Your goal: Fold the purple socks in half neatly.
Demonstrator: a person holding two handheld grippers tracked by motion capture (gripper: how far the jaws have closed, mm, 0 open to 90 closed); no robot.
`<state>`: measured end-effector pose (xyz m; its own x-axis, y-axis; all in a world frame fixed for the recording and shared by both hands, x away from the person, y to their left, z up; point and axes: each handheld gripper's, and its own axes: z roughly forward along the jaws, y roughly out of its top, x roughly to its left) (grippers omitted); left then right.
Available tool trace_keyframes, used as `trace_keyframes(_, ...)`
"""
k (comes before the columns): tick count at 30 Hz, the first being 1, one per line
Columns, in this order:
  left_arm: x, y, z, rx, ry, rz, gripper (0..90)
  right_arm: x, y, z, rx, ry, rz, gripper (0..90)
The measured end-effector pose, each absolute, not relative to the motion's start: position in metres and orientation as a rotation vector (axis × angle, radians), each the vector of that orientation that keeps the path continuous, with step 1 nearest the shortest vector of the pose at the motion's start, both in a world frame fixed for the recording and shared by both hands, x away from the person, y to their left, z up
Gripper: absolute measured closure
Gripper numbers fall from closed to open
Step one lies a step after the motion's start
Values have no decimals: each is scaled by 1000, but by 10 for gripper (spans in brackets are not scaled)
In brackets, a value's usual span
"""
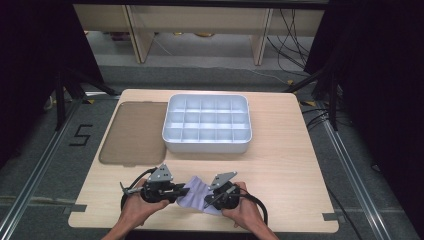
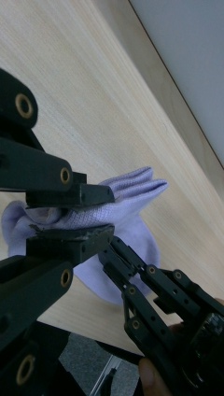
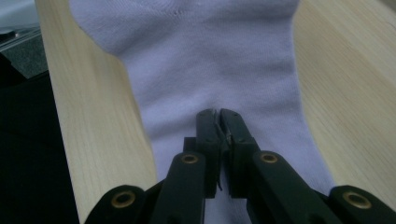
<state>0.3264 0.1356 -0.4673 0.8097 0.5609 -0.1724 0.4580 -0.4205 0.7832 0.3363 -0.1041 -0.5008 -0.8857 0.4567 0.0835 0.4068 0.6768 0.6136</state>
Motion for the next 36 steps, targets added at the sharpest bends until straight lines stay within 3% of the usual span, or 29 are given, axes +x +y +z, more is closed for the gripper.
trace_keyframes(20, 326, 136, -468, 2098, 760, 137, 791, 372, -95, -500, 780, 2746, 1032, 849)
trace_keyframes(28, 327, 134, -465, 2094, 751, 139, 791, 372, -88, -503, 784, 2754, 1040, 845)
trace_keyframes(36, 327, 135, -464, 2104, 752, 136, 790, 369, -109, -487, 818, 2699, 1108, 839)
